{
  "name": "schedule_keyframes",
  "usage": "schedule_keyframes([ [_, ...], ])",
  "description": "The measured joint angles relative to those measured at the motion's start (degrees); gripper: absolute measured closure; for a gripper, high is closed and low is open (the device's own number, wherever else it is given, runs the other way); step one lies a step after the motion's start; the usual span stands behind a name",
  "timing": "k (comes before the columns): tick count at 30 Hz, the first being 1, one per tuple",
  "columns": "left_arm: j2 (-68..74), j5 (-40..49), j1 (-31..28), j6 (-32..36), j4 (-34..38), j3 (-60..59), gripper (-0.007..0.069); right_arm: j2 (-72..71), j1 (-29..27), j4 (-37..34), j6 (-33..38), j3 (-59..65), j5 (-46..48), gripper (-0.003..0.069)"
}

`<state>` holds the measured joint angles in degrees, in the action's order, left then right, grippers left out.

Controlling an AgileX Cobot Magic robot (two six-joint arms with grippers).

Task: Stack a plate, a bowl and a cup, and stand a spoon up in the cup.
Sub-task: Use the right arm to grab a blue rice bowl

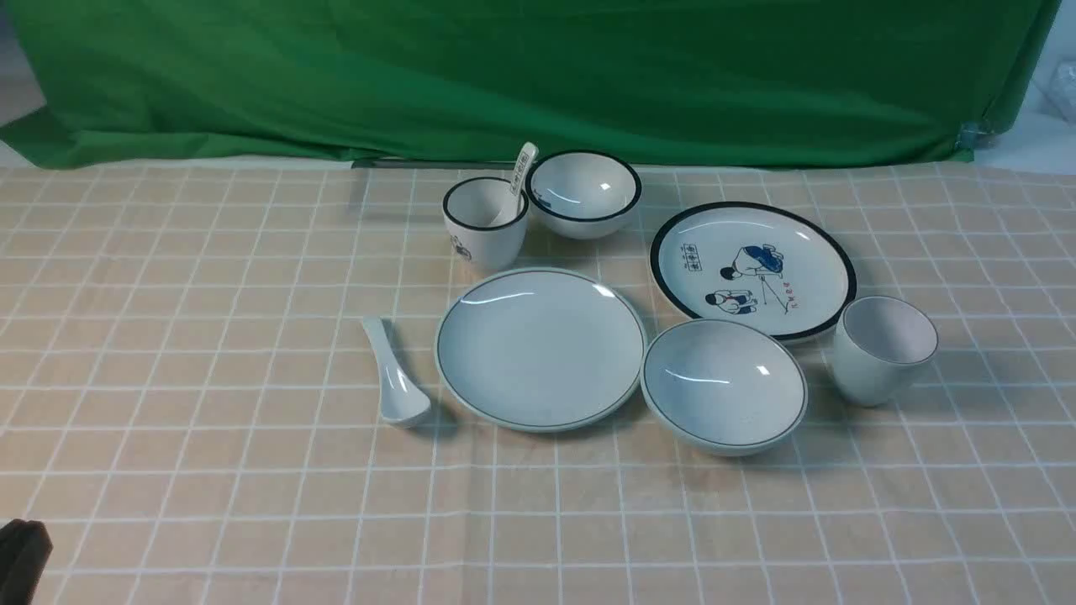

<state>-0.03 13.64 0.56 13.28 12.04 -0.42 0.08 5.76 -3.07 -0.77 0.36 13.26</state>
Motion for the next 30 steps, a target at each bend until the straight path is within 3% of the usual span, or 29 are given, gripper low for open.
schedule_keyframes([
  [21, 0.0, -0.93, 0.0, -0.08, 0.34, 0.0, 0.0622, 0.0, 0.0, 0.0, 0.0, 0.0, 0.0, 0.0414],
  [24, 0.0, -3.26, 0.0, -1.79, 5.56, 0.0, 0.0622, 0.0, 0.0, 0.0, 0.0, 0.0, 0.0, 0.0414],
  [26, 0.0, -7.4, 0.0, -5.83, 19.07, 0.0, 0.0622, 0.0, 0.0, 0.0, 0.0, 0.0, 0.0, 0.0414],
  [30, 0.0, -13.64, 0.0, -9.06, 34.1, 0.0, 0.0622, 0.0, 0.0, 0.0, 0.0, 0.0, 0.0, 0.0414],
])
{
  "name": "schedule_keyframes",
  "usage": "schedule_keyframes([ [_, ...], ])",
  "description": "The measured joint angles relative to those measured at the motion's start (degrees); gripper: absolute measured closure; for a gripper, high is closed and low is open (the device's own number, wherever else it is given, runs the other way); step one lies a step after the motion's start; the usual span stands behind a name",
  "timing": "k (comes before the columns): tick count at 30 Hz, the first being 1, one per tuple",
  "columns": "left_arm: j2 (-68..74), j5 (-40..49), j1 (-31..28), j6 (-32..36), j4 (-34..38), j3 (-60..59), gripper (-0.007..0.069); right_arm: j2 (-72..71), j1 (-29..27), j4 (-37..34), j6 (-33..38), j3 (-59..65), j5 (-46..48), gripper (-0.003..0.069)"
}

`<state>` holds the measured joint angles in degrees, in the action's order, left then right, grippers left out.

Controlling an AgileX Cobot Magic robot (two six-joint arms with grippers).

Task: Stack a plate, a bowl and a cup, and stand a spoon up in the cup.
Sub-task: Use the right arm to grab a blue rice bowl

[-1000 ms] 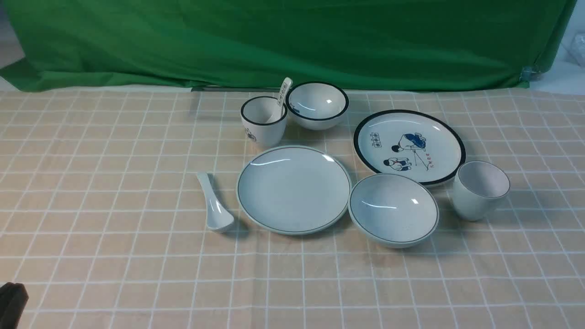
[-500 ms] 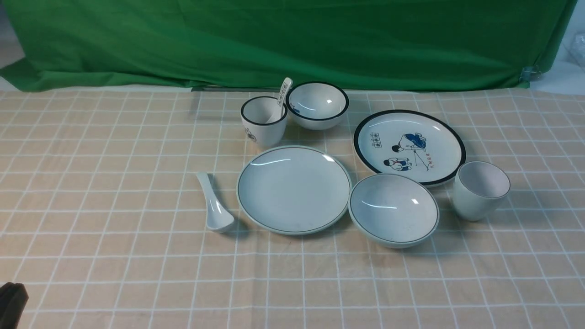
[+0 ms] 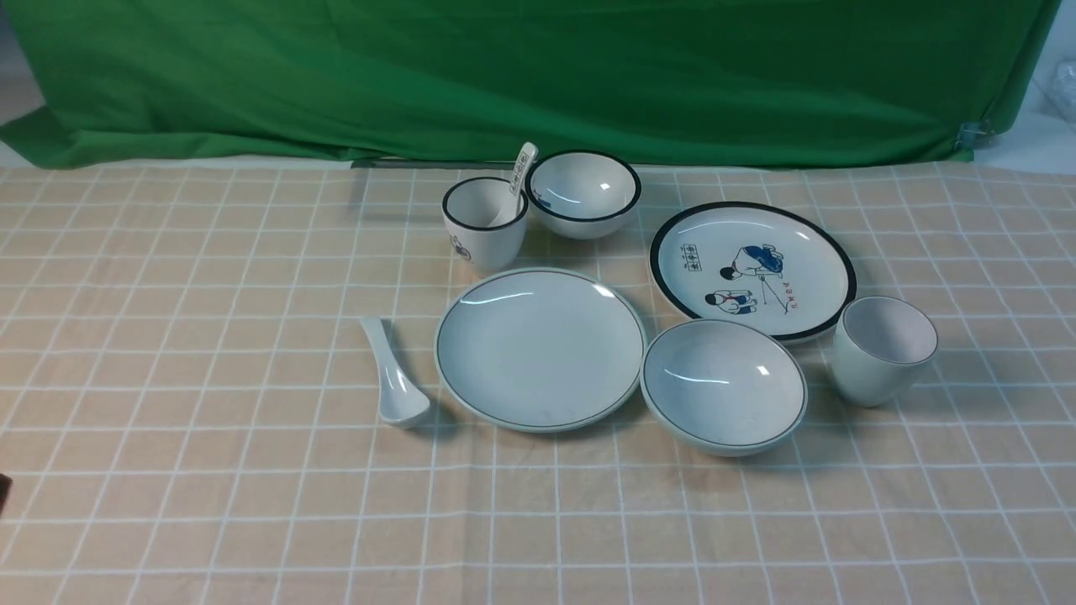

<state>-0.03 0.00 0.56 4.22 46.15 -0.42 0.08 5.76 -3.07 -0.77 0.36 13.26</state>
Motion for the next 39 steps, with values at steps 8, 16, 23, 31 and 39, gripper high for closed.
schedule_keyframes([
  [8, 5.01, 15.1, 0.0, 5.08, -6.07, 13.56, 0.0622, 0.0, 0.0, 0.0, 0.0, 0.0, 0.0, 0.0414],
  [16, 31.14, 34.6, 1.57, 21.43, -9.5, 33.67, 0.0622, 0.0, 0.0, 0.0, 0.0, 0.0, 0.0, 0.0414],
  [23, 46.22, 35.94, 15.82, 25.05, -11.58, 41.15, 0.0622, 0.0, 0.0, 0.0, 0.0, 0.0, -0.22, 0.0414],
  [31, 50.24, 26.98, 28.19, 26.3, -11.84, 43.02, 0.0622, 0.0, 0.0, -4.79, -21.69, 0.02, -11.77, 0.0414],
  [39, 50.24, 24.98, 28.43, 29.92, -13.64, 43.02, 0.0622, 6.06, 2.55, -5.75, -19.27, -8.83, -5.42, 0.0475],
])
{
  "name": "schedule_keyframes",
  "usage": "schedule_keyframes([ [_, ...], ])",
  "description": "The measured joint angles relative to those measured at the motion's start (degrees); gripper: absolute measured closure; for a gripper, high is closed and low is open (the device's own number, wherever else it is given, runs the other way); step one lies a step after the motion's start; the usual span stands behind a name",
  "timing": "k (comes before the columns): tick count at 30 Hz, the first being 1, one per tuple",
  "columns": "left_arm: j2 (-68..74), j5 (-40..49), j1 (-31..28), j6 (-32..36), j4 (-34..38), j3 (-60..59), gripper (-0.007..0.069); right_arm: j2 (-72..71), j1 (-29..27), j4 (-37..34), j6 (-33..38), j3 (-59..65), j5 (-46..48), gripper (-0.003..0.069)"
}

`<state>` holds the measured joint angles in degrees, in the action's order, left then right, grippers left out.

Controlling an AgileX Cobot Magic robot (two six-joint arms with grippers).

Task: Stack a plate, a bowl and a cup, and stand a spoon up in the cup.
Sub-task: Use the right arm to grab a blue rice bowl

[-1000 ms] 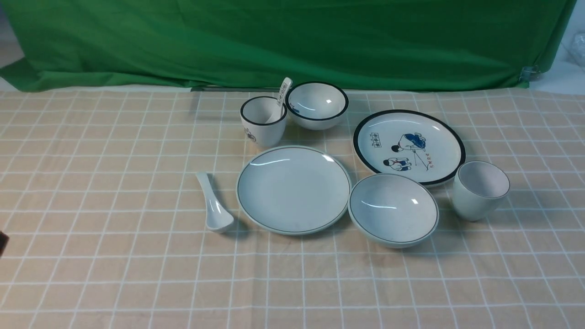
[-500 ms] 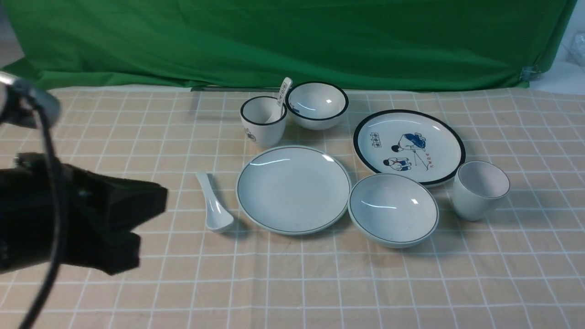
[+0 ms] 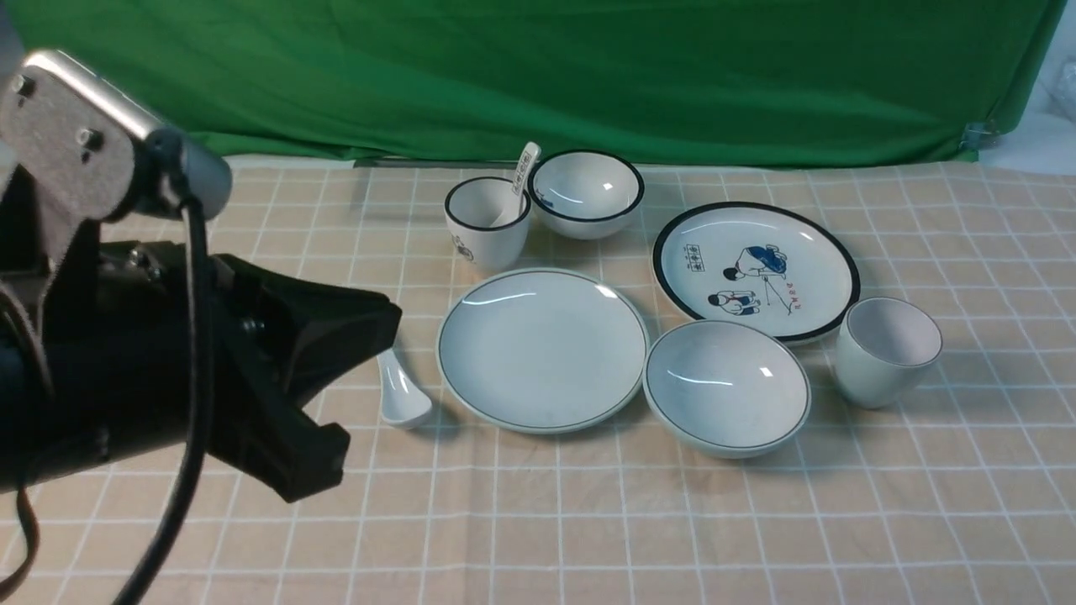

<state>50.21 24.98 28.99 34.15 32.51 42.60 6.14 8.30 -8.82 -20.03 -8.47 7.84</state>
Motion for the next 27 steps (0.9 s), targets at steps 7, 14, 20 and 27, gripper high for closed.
schedule_keyframes([
  [7, 0.0, -2.31, 0.0, 0.44, -1.11, 0.0, 0.0622, 39.25, 9.12, -0.04, 28.23, -34.26, 29.34, 0.0503],
  [14, -0.33, 4.54, 0.0, 0.44, -1.69, 0.0, 0.0622, 67.66, 18.95, 1.53, 36.75, -50.7, 34.9, 0.0506],
  [20, -2.55, 7.94, 0.0, 0.44, -1.69, 0.0, 0.0622, 83.42, 24.19, 4.12, 40.04, -55.92, 31.34, 0.0227],
  [27, -3.01, 9.73, 0.0, 0.57, -1.87, 0.0, 0.0622, 93.77, 24.38, 6.65, 42.58, -57.67, 25.83, 0.0105],
])
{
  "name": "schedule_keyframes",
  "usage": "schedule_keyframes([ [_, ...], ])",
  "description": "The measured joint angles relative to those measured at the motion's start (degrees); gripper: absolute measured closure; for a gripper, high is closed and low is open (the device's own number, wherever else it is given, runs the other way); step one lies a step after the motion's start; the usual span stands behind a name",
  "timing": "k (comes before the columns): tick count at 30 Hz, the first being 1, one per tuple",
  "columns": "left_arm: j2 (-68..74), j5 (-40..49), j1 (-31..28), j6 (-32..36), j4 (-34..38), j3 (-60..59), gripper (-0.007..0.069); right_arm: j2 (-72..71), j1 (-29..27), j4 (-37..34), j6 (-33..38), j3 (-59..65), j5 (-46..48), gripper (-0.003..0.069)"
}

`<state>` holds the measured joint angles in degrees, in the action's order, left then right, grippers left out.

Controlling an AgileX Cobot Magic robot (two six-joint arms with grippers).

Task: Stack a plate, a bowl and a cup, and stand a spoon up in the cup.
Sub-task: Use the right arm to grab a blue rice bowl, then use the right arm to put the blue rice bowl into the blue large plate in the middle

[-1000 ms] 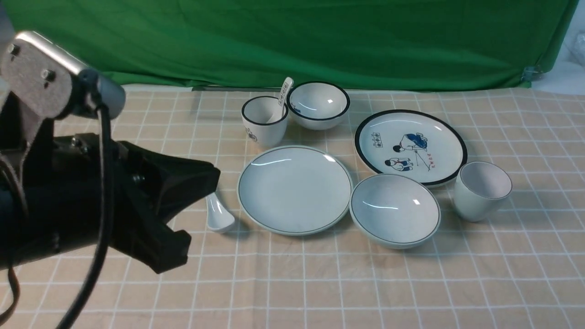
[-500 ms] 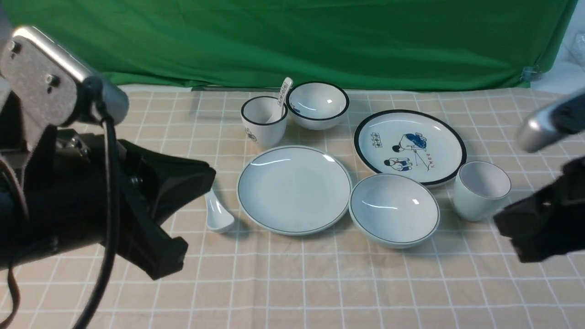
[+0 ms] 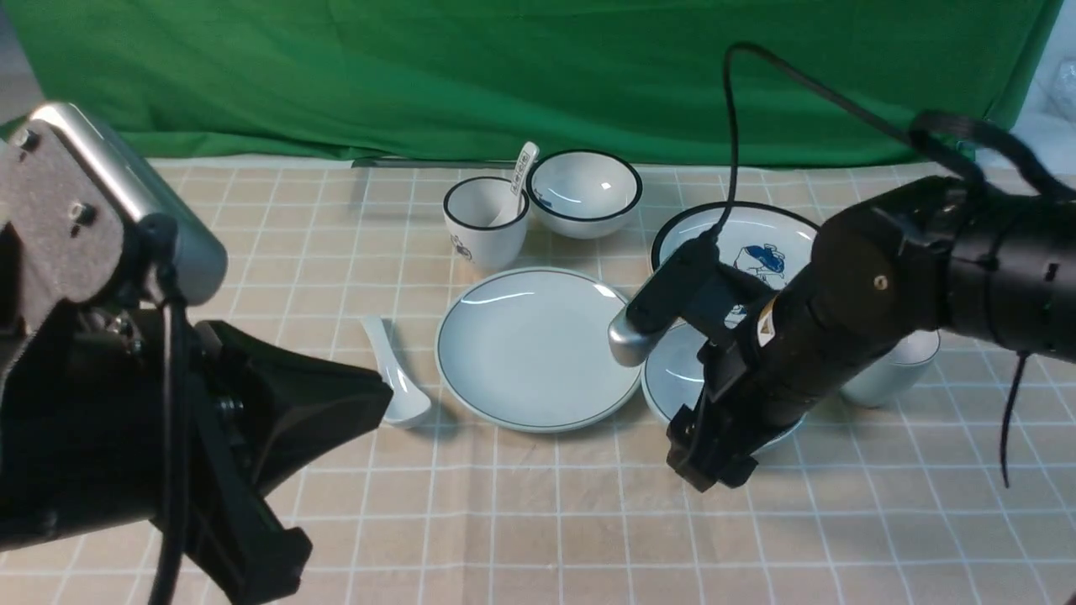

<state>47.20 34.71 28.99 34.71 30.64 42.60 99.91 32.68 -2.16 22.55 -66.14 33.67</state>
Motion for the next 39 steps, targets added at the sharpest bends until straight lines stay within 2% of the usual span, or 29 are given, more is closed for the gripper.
schedule_keyframes([
  [3, 0.0, 0.42, 0.0, 0.0, 0.0, 0.0, 0.0622, 4.57, -0.11, 2.76, 0.0, -0.67, -2.27, 0.0166],
  [12, 0.0, 0.68, 0.0, 0.0, -0.02, 0.0, 0.0622, 8.07, -0.17, 4.48, 0.05, -0.91, -6.54, 0.0272],
  [21, 0.0, 3.69, 0.0, 0.06, -0.25, 0.0, 0.0622, 8.1, -0.11, 7.56, 0.88, -1.34, -8.47, 0.0501],
  [27, 0.0, 4.91, 0.0, 0.06, -0.25, 0.0, 0.0622, 4.8, 1.33, 8.38, -1.52, -1.78, -6.41, 0.0564],
  [31, 0.0, 4.9, 0.0, 0.06, -0.25, 0.0, 0.0622, 0.69, 6.12, 7.81, -3.19, -4.87, -2.83, 0.0564],
  [35, 0.0, 3.4, 0.0, 0.06, -0.41, 0.0, 0.0622, -0.22, 11.0, 7.61, -2.98, -10.64, -4.21, 0.0564],
  [39, 0.0, 2.92, 0.0, -0.17, -1.02, 0.0, 0.0622, 4.31, 12.67, 7.42, -2.35, -15.02, -5.69, 0.0564],
])
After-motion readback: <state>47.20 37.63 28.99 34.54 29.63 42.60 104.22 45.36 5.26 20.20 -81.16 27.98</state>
